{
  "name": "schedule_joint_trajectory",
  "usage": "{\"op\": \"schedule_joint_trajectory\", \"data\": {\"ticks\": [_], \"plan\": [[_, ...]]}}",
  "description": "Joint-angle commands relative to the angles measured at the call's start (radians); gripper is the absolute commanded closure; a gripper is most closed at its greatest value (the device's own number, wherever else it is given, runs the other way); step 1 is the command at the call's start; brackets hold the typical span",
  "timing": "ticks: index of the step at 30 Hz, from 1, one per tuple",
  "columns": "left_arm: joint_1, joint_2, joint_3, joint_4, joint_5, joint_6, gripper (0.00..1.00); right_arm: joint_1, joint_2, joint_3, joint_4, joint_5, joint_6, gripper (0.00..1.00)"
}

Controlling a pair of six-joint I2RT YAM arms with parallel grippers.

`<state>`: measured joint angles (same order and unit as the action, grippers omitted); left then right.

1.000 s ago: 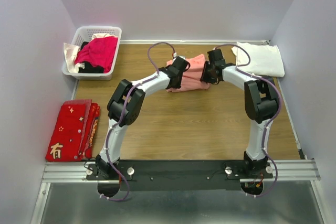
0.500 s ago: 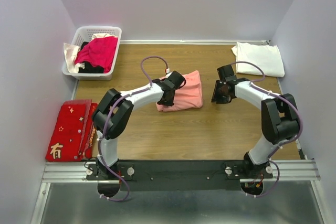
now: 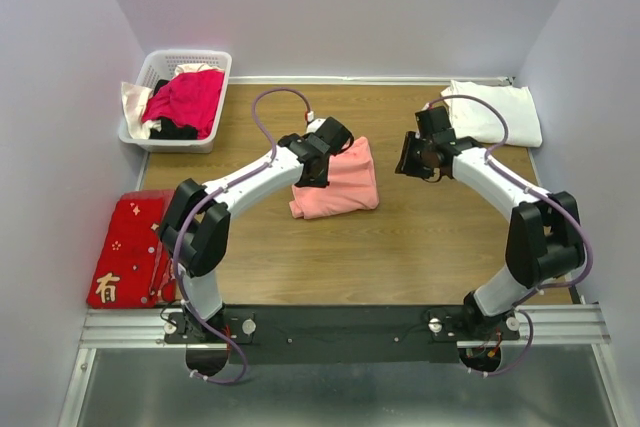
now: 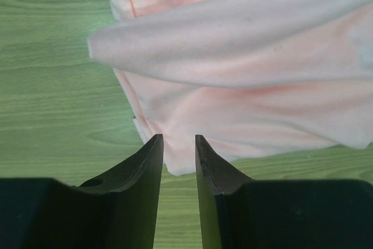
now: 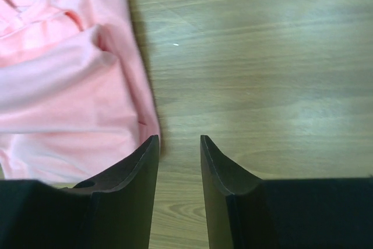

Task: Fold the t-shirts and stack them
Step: Fold the tshirt

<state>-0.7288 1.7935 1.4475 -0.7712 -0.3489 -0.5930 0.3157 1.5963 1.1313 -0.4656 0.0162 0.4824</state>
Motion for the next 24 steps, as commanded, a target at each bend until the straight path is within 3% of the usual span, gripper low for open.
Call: {"op": "schedule_joint_trajectory", "data": {"ticks": [1, 7, 24], "plan": [[0.023, -0.003, 0.005, -0.022, -0.088, -0.079, 0.62, 0.04, 0.063, 0.073, -0.016, -0.07, -0.071, 0.53], [0.112, -0.034, -0.084, 0.114, -0.049, -0.07, 0.62, 0.043, 0.119, 0.111, 0.039, -0.12, -0.077, 0.47], [0.238, -0.04, -0.153, 0.282, 0.109, 0.013, 0.61, 0.043, 0.341, 0.286, 0.119, -0.209, -0.073, 0.46]]}}
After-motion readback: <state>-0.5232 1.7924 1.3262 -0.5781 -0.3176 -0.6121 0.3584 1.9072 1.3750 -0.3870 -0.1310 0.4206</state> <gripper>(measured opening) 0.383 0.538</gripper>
